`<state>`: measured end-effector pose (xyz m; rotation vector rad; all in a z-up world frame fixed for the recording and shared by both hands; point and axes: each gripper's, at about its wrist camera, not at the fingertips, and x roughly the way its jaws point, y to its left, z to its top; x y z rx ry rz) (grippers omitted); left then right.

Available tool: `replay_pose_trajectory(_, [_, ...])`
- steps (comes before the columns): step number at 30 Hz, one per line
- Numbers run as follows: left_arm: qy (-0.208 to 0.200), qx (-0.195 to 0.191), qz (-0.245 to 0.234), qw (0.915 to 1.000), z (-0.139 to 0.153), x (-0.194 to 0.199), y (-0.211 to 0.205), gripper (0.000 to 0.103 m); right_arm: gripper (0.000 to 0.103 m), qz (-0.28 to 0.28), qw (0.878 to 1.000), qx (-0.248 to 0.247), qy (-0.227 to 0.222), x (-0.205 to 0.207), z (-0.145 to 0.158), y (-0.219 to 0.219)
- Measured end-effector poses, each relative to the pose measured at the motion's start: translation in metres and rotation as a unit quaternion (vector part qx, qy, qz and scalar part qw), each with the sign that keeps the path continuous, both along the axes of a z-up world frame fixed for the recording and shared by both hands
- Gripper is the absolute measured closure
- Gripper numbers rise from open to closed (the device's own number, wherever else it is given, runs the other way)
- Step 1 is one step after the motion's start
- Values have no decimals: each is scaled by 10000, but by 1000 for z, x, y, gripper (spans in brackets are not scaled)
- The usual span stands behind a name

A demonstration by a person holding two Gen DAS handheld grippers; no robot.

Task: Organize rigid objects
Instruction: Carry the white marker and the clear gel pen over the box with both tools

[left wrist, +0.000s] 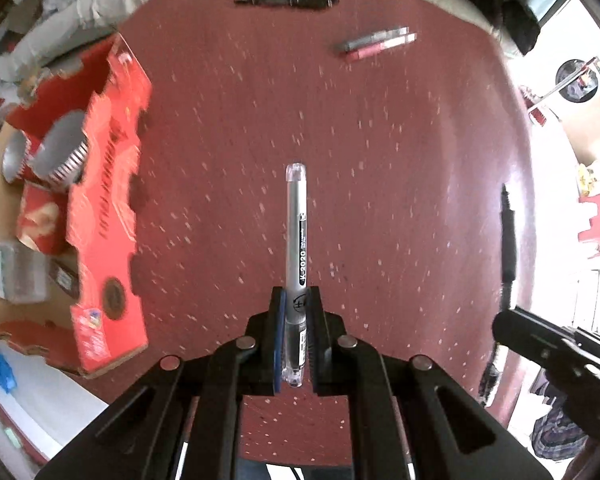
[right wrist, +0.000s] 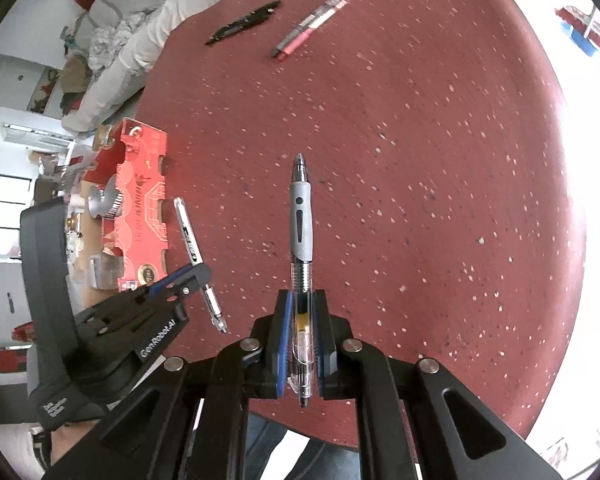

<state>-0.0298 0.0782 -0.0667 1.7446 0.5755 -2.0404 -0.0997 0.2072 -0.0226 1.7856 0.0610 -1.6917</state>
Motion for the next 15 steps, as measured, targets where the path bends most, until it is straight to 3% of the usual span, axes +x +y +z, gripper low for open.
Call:
replay_pose_trajectory(3, [216,-188,18,9996,23,-13,-38,93,92,144,9998,-108,112,0,11,-18])
replay_pose_trajectory(9, [520,-374,368,9973,61,32,-120,93,92,513,9975,-429,229,14,32,-79])
replay_pose_trajectory(12, [569,-476,528,9958,90,54,-147,93,92,710,9956,-563,235,30,37,-119])
replay_pose_trajectory(15, [559,-603,665,9944,102,77,-184,93,92,787,9944,-683,176,47,38,-157])
